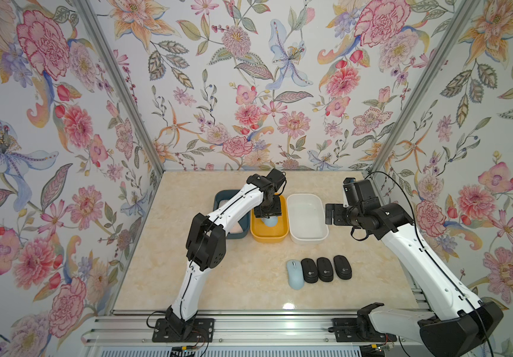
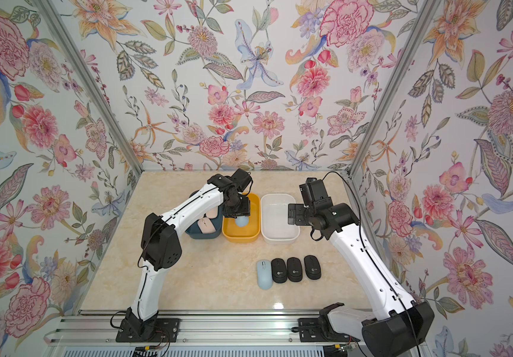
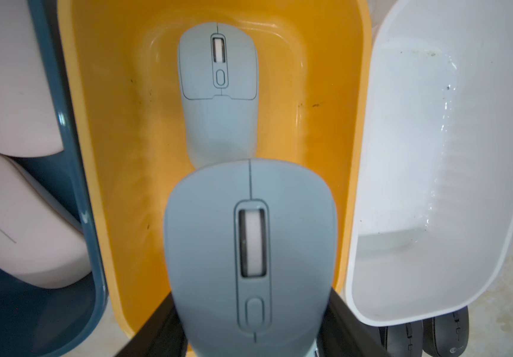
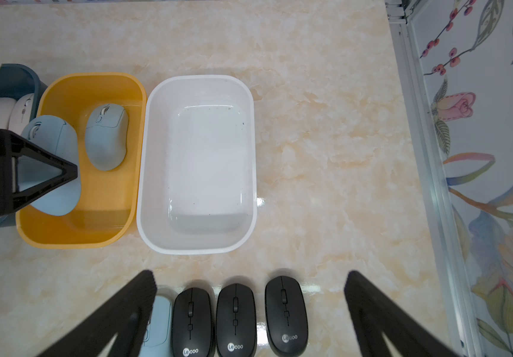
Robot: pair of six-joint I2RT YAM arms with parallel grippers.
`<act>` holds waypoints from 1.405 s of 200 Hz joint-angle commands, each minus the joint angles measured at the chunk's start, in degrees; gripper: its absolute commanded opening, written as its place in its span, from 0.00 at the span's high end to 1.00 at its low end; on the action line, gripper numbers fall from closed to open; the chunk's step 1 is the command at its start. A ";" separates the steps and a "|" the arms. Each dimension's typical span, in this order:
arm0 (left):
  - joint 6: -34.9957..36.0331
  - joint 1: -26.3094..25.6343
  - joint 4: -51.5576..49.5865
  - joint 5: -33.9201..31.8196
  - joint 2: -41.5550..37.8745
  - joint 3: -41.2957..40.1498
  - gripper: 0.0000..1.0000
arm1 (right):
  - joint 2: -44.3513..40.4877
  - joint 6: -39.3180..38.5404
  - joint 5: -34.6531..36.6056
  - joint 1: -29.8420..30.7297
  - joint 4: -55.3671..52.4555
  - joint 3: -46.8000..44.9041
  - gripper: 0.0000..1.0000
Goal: Place the mice by color into the storage box
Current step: Pick up the mouse from the center of the board, then place the mouse in the storage box.
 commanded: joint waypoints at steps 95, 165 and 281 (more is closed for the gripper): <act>2.50 2.36 -0.98 3.70 14.20 14.12 0.45 | 0.85 0.69 1.34 -0.64 -0.65 -0.56 0.01; 3.96 2.34 -1.06 3.79 15.26 13.98 0.41 | 0.92 0.53 1.31 -0.63 -1.26 -0.40 0.01; 5.08 0.73 -3.65 1.01 5.00 13.18 0.22 | -2.63 0.99 0.99 -0.73 -1.26 -2.35 0.01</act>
